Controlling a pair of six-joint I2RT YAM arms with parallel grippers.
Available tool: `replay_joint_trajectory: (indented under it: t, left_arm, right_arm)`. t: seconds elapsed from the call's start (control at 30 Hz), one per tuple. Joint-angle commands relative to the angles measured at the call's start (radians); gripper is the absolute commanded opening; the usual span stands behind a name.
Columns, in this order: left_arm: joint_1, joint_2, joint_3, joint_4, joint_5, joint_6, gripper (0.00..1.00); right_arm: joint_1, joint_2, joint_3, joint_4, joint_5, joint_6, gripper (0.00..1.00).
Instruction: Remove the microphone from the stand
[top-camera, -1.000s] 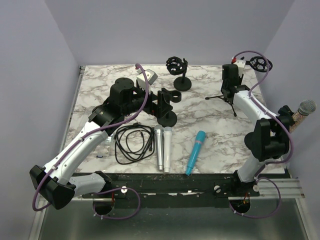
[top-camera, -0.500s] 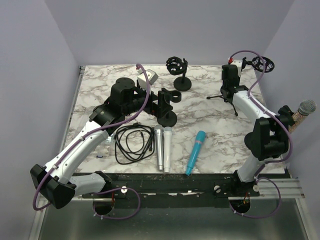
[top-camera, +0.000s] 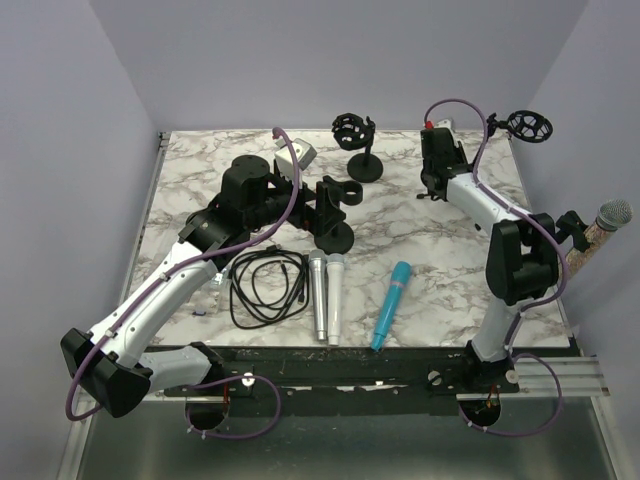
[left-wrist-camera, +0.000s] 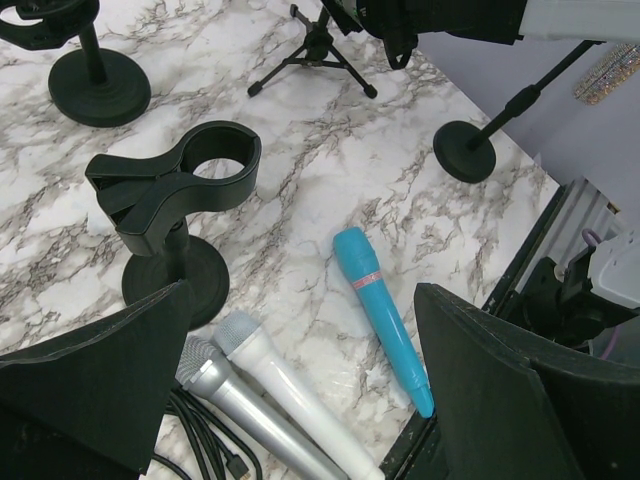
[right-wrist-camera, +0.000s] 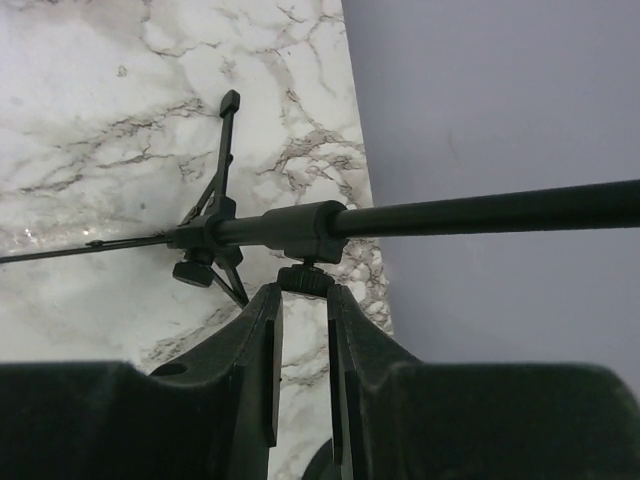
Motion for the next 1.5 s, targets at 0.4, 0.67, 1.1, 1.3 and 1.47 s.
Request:
replay_joint_trajectory:
  t: [0.4,0.67,1.1,1.3,1.47]
  left_arm:
    - [-0.005,0.022,0.020,-0.009,0.007,0.008,0.95]
    - [-0.006,0.016,0.019,-0.003,0.017,0.007,0.95]
    - [-0.006,0.025,0.028,-0.013,0.028,0.003,0.95]
    - [-0.007,0.009,0.030,-0.015,0.024,0.008,0.95]
    - [-0.008,0.008,0.029,-0.021,0.002,0.016,0.95]
  right_arm:
    - [0.052,0.021,0.075,-0.131,-0.015,0.043,0.56]
    - [0.053,-0.162,0.074,-0.115,-0.146,0.171,0.68]
    - [0.045,-0.286,0.276,-0.007,-0.144,0.258,0.70]
    - [-0.010,-0.207,0.389,-0.025,-0.182,0.301,0.81]
    - [-0.081,-0.149,0.469,-0.088,-0.285,0.376,0.91]
